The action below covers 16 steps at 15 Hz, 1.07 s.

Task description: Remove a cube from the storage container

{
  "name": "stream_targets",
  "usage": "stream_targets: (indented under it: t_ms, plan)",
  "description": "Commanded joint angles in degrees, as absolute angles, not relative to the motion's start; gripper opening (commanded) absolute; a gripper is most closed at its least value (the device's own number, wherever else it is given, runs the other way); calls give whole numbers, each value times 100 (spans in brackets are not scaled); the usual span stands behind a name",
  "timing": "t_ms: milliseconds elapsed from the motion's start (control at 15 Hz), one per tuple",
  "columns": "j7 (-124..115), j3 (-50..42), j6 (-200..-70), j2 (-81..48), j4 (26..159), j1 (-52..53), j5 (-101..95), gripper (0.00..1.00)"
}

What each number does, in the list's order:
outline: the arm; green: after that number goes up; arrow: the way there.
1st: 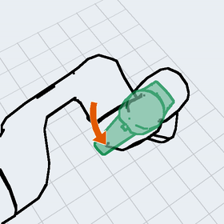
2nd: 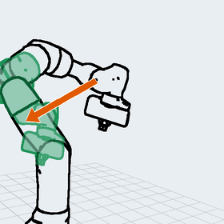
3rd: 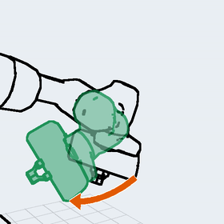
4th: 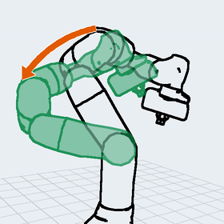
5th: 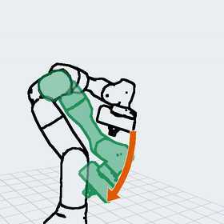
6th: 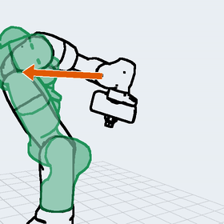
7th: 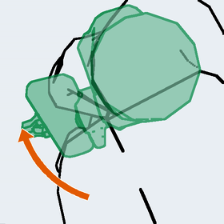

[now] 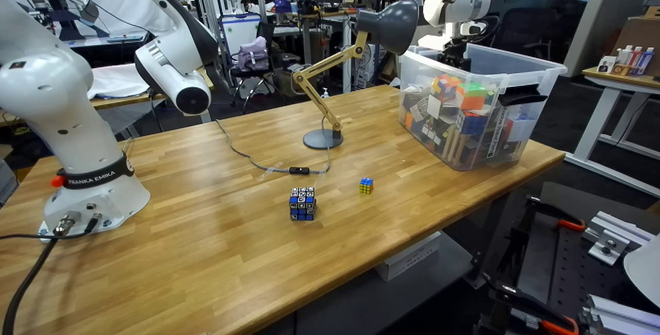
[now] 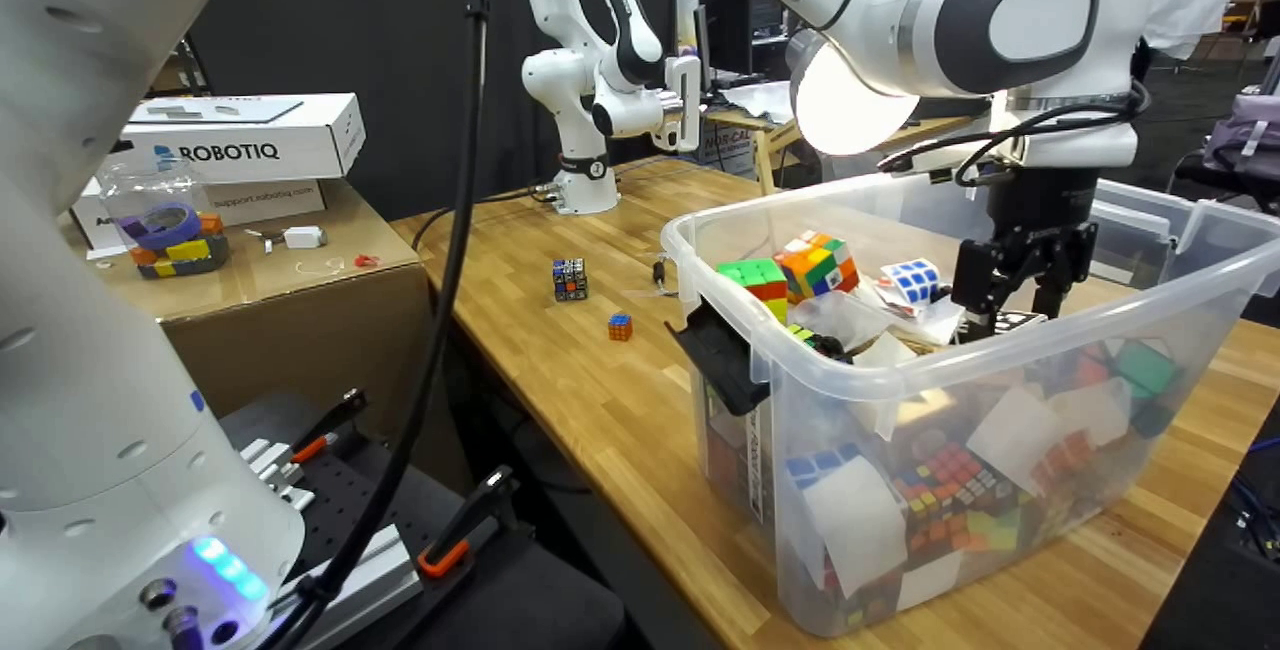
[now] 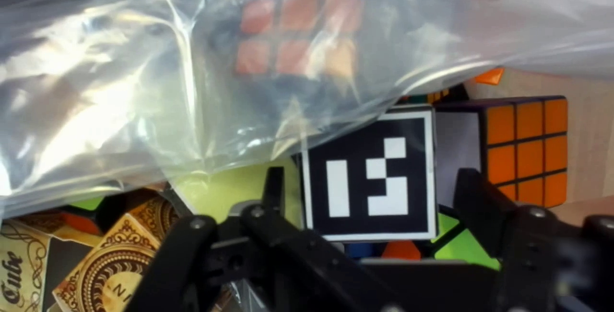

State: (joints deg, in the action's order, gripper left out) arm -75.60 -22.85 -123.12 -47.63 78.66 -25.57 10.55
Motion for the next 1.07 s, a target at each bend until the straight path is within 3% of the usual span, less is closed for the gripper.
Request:
stream_targets:
  t_ms: [0,200,1000]
  plan:
    - [-7590,-2195,-12146,-4809,7707,-2668,1078,60]
    - [-7574,-2190,-12150,-4812,7683,-2679,1078,38]
    - [-7618,-2407,-12552,-4419,7843,-2689,1225,38]
